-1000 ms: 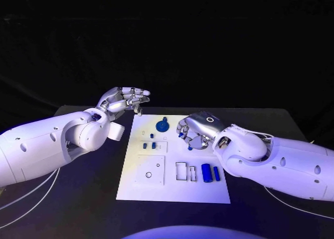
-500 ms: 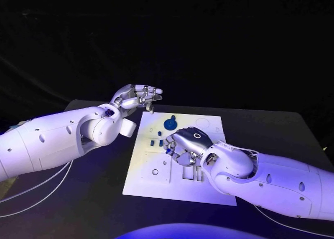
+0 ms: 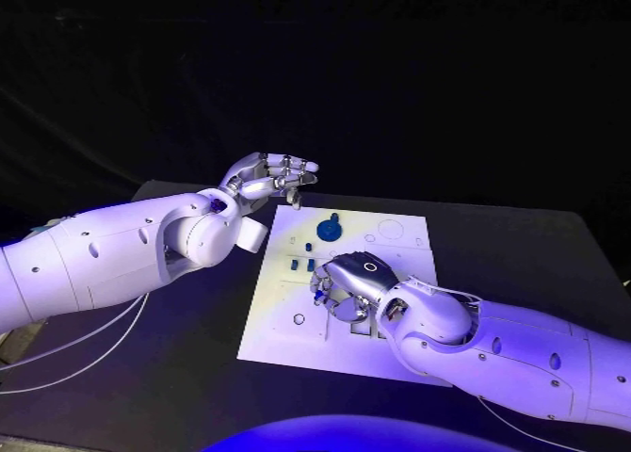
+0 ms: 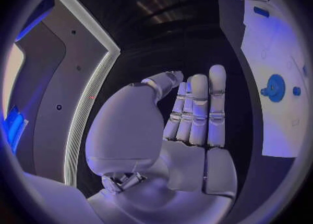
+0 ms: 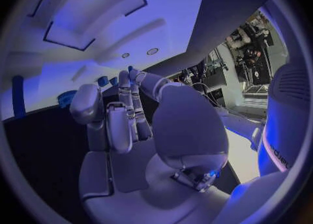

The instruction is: Assemble the parts on the task board

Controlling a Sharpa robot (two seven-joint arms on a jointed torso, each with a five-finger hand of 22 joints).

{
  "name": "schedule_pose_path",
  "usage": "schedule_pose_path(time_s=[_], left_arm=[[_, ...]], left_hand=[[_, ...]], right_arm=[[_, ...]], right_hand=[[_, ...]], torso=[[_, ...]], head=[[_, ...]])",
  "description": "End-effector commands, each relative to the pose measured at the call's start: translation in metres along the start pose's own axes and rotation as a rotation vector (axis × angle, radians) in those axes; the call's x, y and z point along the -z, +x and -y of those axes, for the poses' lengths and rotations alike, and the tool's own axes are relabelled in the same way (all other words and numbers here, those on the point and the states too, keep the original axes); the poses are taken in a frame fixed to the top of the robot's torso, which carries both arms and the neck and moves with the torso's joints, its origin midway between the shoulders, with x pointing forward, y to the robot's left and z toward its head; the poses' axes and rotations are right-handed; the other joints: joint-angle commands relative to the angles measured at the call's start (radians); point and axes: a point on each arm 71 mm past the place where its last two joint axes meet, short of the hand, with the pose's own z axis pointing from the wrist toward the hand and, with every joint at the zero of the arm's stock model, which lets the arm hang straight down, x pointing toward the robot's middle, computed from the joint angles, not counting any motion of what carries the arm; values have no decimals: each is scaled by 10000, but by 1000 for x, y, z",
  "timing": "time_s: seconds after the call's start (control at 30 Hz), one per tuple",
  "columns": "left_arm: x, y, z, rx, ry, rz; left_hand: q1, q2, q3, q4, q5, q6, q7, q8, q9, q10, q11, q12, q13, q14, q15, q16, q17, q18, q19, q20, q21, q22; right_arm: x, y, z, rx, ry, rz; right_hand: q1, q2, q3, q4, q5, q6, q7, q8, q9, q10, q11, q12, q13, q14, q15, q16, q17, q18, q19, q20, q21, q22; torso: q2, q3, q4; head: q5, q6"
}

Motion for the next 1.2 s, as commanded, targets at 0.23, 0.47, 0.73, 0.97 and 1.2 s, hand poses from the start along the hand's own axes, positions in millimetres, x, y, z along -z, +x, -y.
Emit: schedule_pose_path(time_s=[0.23, 0.47, 0.73, 0.97, 1.2], left_arm=[[-1, 2, 1, 127, 75, -168], [-1, 2, 1, 129, 80, -172], [0, 2, 1, 139, 79, -197], [0, 1, 1, 135, 63, -189], [0, 1, 1, 136, 51, -192]], left_hand=[[-148, 49, -51, 19, 41, -117, 17, 111, -10, -113, 21, 91, -17, -72, 10, 66, -19, 138, -54, 84, -54, -13], [-188, 50, -70, 45, 39, -133, 17, 124, -11, -133, 23, 109, -18, -77, 16, 80, -20, 139, -59, 93, -65, -19], [-209, 50, -81, 58, 37, -141, 18, 131, -11, -144, 25, 117, -18, -79, 18, 87, -21, 140, -61, 98, -71, -22], [-209, 50, -81, 58, 37, -141, 18, 131, -11, -144, 25, 117, -18, -79, 18, 87, -21, 140, -61, 98, -71, -22], [-209, 50, -81, 58, 37, -141, 18, 131, -11, -144, 25, 117, -18, -79, 18, 87, -21, 140, -61, 98, -71, -22]], right_arm=[[0, 10, 2, 64, 34, -481], [0, 12, 4, 122, 124, -564], [-2, 13, 4, 183, 171, -562], [-3, 13, 3, 214, 216, -508], [-4, 14, 3, 298, 239, -541]], right_hand=[[-189, 8, -33, 109, -37, -6, 10, 16, 18, 36, 11, -73, 16, 389, -63, 16, -35, -152, 14, 11, -106, -32], [-198, 7, -38, 115, -45, -12, 10, 13, 19, 36, 11, -80, 18, 389, -63, 19, -26, -150, 8, 11, -118, -39], [-198, 7, -38, 115, -45, -12, 10, 13, 19, 36, 11, -80, 18, 389, -63, 19, -26, -150, 8, 11, -118, -39], [-205, 7, -42, 121, -59, -19, 8, 10, 21, 35, 10, -89, 20, 389, -62, 19, -26, -147, 1, 13, -132, -45], [-205, 7, -42, 121, -59, -19, 8, 10, 21, 35, 10, -89, 20, 389, -62, 19, -26, -147, 1, 13, -132, -45]], torso=[[9, 4, -1], [0, -5, -6], [7, -9, 5], [13, -15, 6], [7, -13, -5]], head=[[114, -74], [146, -110], [171, -138], [186, -156], [197, -186]])
